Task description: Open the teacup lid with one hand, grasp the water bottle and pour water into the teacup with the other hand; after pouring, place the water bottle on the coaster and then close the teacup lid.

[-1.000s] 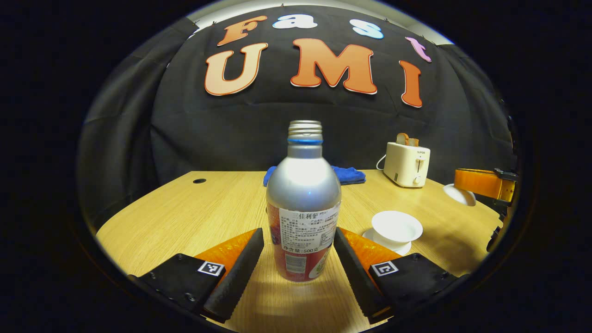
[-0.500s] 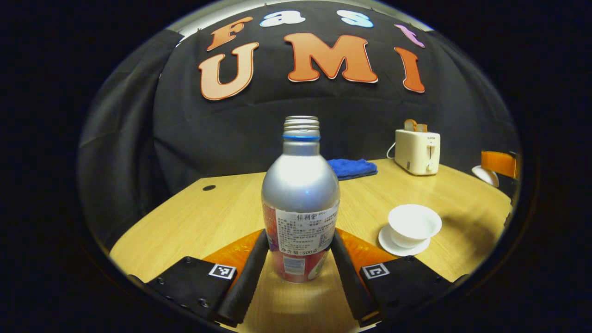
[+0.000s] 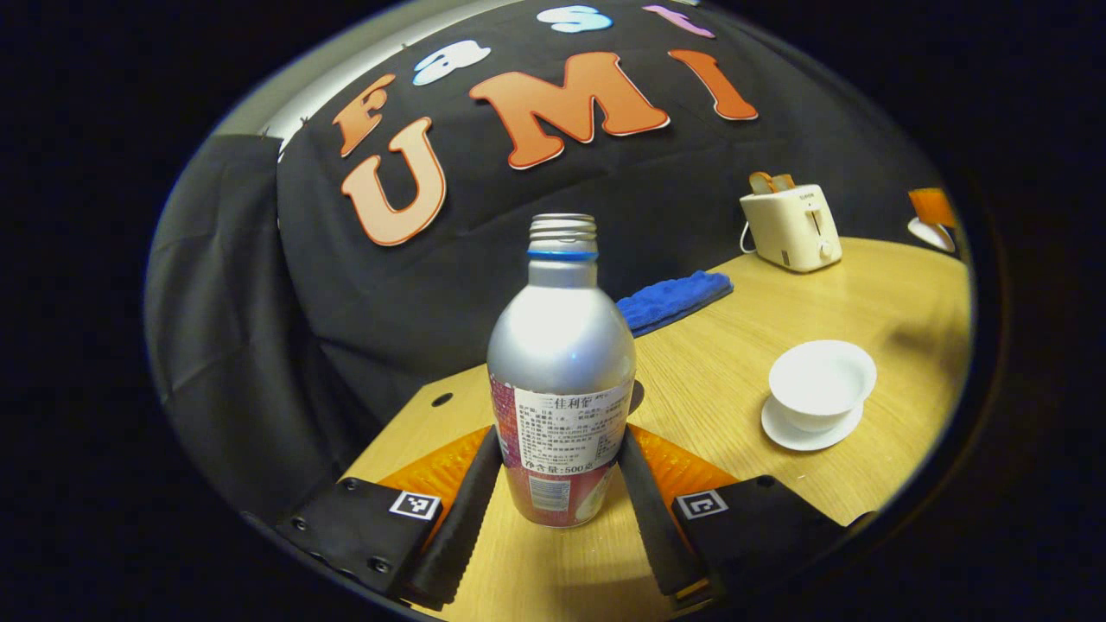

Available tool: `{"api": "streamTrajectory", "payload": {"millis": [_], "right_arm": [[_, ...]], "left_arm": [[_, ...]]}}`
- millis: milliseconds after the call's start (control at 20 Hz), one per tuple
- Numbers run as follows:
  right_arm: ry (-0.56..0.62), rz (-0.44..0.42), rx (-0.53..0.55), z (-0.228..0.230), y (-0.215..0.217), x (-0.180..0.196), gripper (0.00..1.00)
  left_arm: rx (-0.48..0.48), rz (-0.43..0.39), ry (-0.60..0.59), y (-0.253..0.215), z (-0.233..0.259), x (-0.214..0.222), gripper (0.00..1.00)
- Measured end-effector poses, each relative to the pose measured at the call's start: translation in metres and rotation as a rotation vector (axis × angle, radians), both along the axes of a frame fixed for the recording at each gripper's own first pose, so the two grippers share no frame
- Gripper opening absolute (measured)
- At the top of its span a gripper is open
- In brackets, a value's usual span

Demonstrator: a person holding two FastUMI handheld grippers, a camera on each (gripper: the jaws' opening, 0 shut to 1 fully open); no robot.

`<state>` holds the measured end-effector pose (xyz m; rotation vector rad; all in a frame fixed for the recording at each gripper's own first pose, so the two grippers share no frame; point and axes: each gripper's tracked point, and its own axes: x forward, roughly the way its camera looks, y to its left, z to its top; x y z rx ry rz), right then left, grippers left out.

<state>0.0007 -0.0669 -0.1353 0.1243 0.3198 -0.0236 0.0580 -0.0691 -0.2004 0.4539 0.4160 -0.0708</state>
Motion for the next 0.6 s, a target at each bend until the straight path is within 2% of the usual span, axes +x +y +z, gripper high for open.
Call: {"api": "streamTrajectory", "payload": {"millis": [100,150,200,250,350,400,450,600], "right_arm": [[-0.004,-0.015,-0.001,0.0,-0.006,-0.002,0.23],[-0.003,-0.019,-0.002,0.0,-0.009,-0.004,0.23],[-0.002,-0.023,-0.005,0.0,-0.012,-0.006,0.23],[0.001,-0.03,-0.008,0.0,-0.015,-0.007,0.23],[0.005,-0.04,-0.01,-0.001,-0.021,-0.01,0.23],[0.007,-0.04,-0.008,-0.001,-0.022,-0.011,0.27],[0.005,-0.044,-0.008,-0.002,-0.024,-0.013,0.23],[0.004,-0.041,-0.016,-0.002,-0.028,-0.016,0.23]], "left_arm": [[0.054,-0.022,-0.012,-0.004,0.005,0.003,0.84],[0.081,-0.033,-0.019,-0.007,0.007,0.005,0.8],[0.108,-0.044,-0.029,-0.009,0.009,0.006,0.84],[0.137,-0.059,-0.038,-0.012,0.011,0.005,0.8],[0.188,-0.085,-0.047,-0.016,0.012,0.008,0.81],[0.211,-0.094,-0.048,-0.018,0.012,0.007,0.82],[0.234,-0.106,-0.049,-0.018,0.011,0.007,0.83],[0.308,-0.145,-0.054,-0.024,0.011,0.009,0.84]]}}
